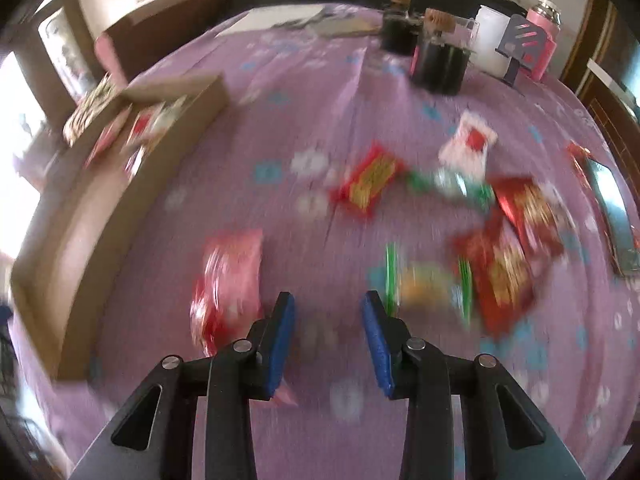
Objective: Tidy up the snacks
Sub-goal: 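Grasp the small red candy with the left tool while the right tool grasps a pink cartoon candy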
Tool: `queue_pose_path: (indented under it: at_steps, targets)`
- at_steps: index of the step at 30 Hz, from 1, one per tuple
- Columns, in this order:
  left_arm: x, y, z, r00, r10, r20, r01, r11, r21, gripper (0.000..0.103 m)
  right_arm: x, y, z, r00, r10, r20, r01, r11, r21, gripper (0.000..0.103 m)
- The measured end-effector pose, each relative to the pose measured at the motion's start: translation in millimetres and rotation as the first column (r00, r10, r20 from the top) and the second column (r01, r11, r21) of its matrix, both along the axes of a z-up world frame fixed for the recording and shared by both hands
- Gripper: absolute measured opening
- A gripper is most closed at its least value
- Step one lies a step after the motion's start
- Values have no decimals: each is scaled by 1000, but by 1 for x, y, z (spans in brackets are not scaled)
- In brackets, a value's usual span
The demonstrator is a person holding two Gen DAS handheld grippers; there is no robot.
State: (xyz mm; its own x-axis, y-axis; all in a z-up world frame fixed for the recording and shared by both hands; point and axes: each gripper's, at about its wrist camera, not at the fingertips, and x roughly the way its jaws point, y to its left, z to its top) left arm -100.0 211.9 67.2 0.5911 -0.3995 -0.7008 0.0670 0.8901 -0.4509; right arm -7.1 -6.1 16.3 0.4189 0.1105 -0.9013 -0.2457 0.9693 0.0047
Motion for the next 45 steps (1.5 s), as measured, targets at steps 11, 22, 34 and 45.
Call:
queue_pose_path:
  at_steps: [11, 22, 34, 45]
  targets:
    - [-12, -12, -7, 1000, -12, -14, 12, 1000, -15, 70, -41, -39, 24, 997, 15, 75, -36, 960, 276, 40]
    - [-6, -36, 13, 998, -60, 26, 59, 998, 30, 69, -22, 8, 0, 994, 39, 106, -57, 983, 175, 25]
    - [87, -127, -24, 984, -161, -77, 172, 969, 177, 69, -56, -82, -3, 988, -96, 119, 64, 967, 246, 25]
    - [101, -144, -57, 987, -142, -74, 160, 901, 403, 20, -57, -98, -6, 988, -105, 112, 62, 940, 335, 25]
